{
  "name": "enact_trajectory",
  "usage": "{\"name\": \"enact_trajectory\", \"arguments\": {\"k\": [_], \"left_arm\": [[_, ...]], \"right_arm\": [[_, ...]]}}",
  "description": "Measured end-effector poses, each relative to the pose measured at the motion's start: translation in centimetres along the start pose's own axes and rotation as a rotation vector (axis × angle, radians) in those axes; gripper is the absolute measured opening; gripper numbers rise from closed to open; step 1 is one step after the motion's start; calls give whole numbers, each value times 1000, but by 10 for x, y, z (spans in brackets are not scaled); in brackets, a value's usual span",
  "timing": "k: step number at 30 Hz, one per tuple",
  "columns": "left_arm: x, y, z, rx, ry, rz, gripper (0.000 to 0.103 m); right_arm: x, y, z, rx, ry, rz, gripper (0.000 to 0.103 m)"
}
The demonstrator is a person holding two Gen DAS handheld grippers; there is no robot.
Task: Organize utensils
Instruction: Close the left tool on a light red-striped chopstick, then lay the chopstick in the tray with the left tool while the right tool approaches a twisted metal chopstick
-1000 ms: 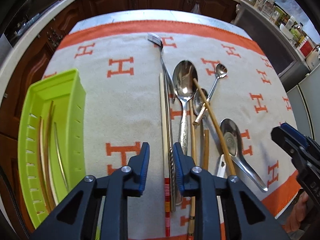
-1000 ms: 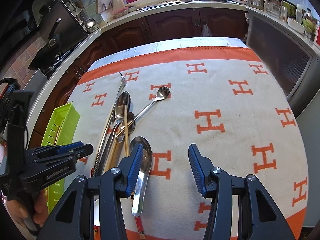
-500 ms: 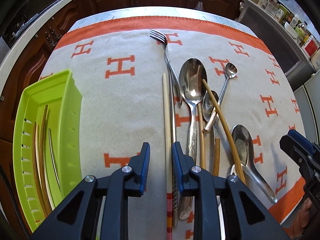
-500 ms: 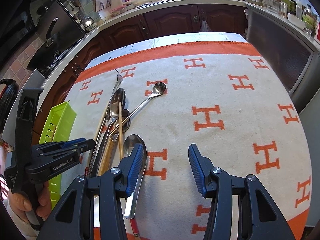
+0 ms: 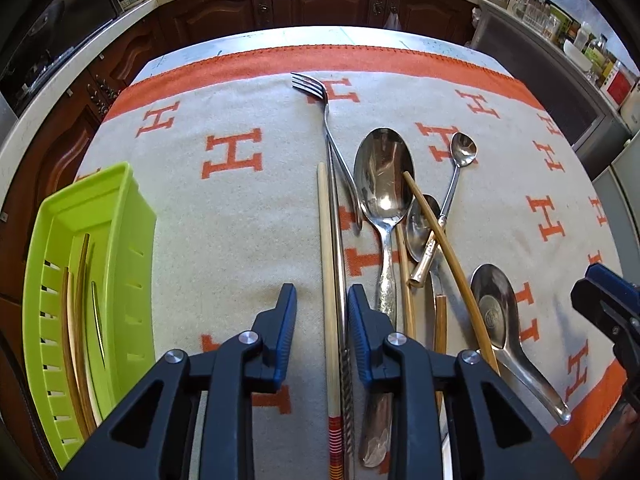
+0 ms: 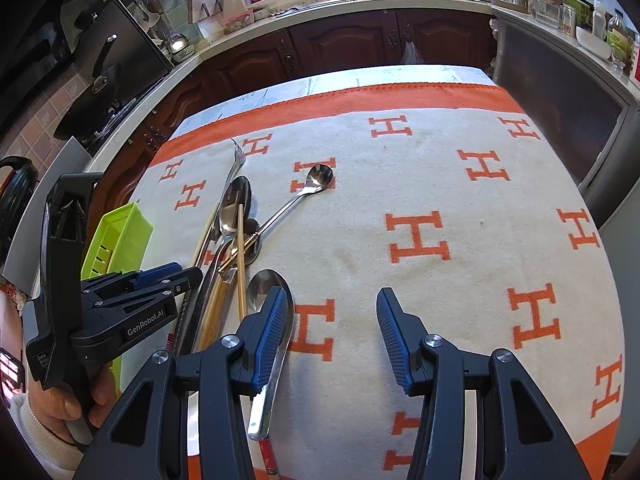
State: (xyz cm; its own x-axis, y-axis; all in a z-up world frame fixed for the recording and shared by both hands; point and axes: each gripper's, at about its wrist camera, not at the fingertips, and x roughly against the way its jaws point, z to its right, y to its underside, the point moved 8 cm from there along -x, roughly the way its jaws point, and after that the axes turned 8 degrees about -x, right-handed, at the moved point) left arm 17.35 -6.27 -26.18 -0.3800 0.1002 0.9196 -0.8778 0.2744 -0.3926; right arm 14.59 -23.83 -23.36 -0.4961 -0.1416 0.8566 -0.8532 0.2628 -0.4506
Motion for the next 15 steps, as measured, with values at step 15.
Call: {"name": "enact_trajectory", "arguments": {"k": [15], "left_arm": [[1,6,-5,63,145,-22,9]], "right_arm": [[-2,1,-5,12,7,-7,48]]}}
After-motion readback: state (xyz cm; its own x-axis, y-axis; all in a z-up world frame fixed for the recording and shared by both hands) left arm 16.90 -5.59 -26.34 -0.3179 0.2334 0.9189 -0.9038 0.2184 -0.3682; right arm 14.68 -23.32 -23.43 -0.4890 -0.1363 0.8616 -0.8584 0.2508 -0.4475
